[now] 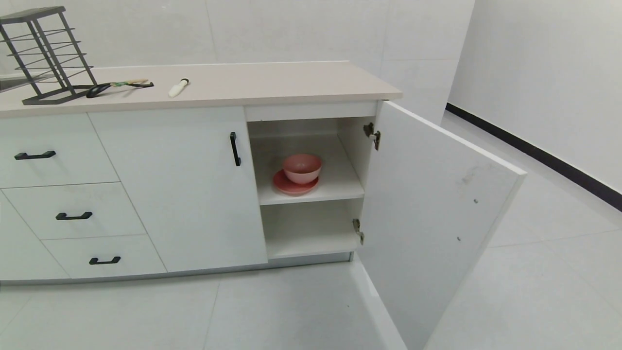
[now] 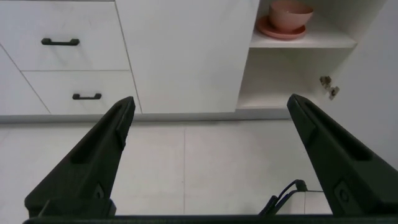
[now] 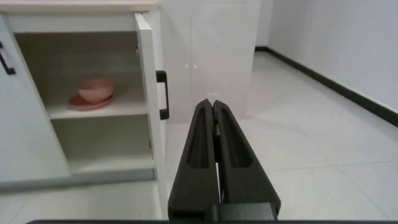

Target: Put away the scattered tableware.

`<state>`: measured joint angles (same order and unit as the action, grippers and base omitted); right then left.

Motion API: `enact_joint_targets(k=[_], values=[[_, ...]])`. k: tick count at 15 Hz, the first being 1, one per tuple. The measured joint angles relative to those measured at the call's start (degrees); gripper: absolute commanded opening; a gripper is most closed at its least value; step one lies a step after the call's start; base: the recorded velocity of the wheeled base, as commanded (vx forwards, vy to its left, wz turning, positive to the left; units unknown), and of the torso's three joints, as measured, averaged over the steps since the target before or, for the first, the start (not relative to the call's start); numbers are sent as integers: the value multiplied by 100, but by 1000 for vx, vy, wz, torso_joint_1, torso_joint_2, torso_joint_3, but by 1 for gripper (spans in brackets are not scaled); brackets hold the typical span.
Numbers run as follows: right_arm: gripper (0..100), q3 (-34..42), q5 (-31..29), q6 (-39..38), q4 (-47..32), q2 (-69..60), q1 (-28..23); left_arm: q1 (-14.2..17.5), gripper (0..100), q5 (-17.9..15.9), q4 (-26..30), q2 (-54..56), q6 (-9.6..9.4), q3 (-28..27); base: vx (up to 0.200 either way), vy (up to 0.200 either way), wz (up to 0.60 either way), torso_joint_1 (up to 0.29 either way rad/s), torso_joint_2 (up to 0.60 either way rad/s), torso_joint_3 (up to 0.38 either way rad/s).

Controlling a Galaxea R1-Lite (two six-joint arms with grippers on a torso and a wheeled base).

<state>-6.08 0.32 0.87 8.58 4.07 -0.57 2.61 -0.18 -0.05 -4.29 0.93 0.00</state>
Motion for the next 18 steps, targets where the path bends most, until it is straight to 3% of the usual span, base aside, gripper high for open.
enact_joint_targets(k=[2,5,11,18], values=[[0,-405,191,17,15,739,52,2,100,0,5,-2,5,0,0,-200,0,5,-2,2],[0,-1028,527,191,272,2255,278,2,100,0,2,-2,16,0,0,0,0,0,0,0],[0,-1770,1593,594,2015,5333,716,2,100,2,2,-2,13,0,0,0,0,0,0,0],[0,-2002,1786,791,3499,7357,759,2,100,-2,5,-2,35,0,0,0,0,0,0,0]])
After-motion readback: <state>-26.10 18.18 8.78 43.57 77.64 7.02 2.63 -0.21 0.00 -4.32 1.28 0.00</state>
